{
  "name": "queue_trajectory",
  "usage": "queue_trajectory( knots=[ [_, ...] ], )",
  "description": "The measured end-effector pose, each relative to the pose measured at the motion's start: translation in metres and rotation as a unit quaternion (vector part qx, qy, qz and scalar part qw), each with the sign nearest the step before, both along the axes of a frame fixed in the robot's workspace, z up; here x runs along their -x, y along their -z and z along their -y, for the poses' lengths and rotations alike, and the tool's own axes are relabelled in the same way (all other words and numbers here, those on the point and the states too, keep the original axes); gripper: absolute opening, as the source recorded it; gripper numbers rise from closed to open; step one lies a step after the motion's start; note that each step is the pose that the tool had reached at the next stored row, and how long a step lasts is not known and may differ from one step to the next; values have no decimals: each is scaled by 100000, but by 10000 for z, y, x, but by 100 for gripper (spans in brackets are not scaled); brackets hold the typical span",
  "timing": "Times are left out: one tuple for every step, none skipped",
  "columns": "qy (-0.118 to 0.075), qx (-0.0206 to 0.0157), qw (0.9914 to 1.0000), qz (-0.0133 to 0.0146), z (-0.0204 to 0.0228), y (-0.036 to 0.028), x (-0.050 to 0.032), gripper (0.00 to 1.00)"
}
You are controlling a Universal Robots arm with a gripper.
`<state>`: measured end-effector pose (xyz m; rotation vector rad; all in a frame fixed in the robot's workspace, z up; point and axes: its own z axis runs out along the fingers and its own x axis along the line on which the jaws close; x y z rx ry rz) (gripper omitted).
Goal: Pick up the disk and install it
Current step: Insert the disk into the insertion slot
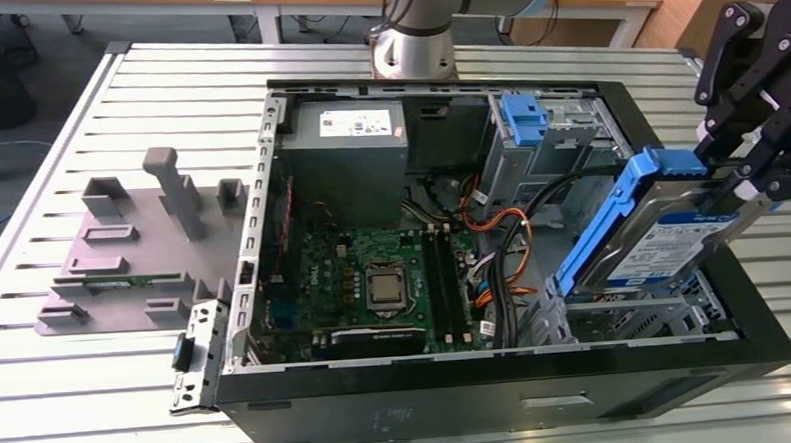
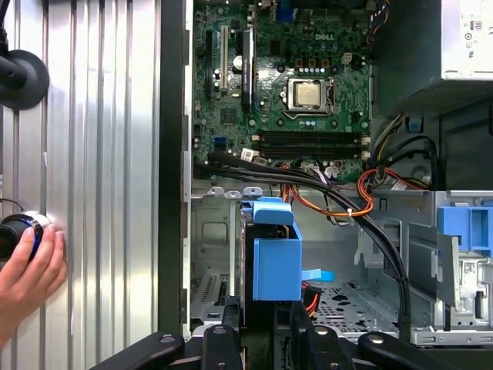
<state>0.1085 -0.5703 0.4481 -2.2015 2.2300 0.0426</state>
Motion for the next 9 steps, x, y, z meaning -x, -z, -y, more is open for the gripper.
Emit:
queue_trajectory(
  knots=[
    [1,13,100000,-1,0,7,0,35],
    [2,15,100000,0,0,18,0,35],
    [2,10,100000,1,1,31,0,35],
    [2,5,100000,0,1,45,0,35],
    [0,1,100000,0,1,59,0,35],
    [2,7,100000,-1,1,71,0,35],
    [3,8,100000,0,1,82,0,35],
    [3,5,100000,1,1,95,0,35],
    [2,5,100000,2,2,108,0,35]
  ],
)
